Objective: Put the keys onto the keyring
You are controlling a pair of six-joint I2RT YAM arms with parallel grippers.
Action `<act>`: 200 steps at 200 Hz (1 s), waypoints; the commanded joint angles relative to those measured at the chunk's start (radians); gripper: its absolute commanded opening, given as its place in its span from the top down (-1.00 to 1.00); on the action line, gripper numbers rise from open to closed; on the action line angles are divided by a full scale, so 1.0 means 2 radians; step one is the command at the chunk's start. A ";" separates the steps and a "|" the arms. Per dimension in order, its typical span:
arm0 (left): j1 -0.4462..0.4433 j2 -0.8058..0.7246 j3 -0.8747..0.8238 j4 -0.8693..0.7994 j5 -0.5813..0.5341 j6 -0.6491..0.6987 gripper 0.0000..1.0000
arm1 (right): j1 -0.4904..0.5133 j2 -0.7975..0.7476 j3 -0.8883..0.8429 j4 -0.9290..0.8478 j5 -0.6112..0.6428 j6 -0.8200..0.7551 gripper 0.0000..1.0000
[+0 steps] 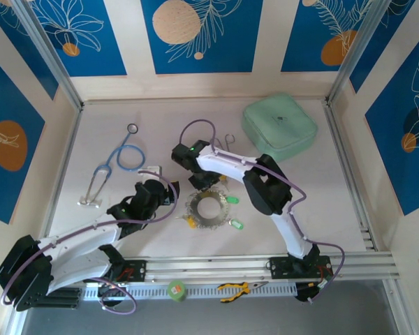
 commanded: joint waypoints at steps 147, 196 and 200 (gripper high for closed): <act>0.005 -0.006 -0.008 0.021 0.015 0.025 -0.74 | -0.095 -0.157 -0.205 0.142 -0.179 0.154 0.43; 0.005 -0.018 -0.016 0.018 0.013 0.026 -0.73 | -0.100 -0.147 -0.216 0.141 -0.178 0.166 0.42; 0.005 -0.018 -0.017 0.018 0.013 0.025 -0.73 | -0.100 -0.147 -0.218 0.142 -0.181 0.167 0.42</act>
